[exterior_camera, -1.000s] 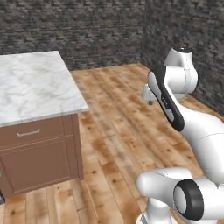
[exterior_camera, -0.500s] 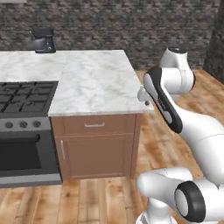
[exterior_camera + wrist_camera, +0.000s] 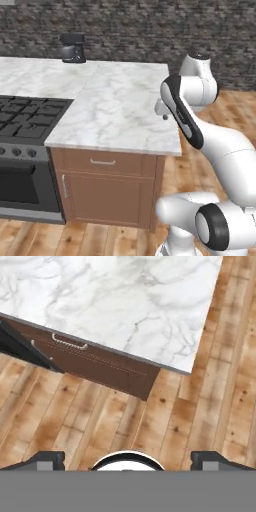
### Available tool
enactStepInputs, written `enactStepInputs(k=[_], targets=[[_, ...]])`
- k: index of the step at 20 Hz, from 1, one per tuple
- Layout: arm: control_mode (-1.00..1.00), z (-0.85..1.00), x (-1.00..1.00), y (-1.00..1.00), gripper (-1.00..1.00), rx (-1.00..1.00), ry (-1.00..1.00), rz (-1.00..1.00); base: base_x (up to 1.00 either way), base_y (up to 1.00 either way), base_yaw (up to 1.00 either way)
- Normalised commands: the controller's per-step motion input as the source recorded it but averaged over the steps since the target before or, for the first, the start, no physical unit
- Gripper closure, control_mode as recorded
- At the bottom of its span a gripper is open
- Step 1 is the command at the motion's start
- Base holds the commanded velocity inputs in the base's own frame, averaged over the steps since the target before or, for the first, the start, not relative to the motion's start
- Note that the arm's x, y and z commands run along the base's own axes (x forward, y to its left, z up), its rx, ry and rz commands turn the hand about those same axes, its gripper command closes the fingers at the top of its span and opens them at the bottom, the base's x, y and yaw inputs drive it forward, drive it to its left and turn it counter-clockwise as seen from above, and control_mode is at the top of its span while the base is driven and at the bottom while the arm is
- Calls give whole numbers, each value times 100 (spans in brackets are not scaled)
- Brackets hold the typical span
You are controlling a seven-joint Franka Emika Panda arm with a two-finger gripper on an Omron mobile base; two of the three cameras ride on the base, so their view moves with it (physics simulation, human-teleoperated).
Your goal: Navigate to the stand mixer.
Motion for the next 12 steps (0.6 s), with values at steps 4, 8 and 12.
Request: enactStepInputs(k=[4,8,12], targets=[[100,0,0,0,-100,0,0,0,3,-100,24],[100,0,0,0,-100,0,0,0,3,-100,22],[100,0,0,0,-100,0,0,0,20,-100,25]])
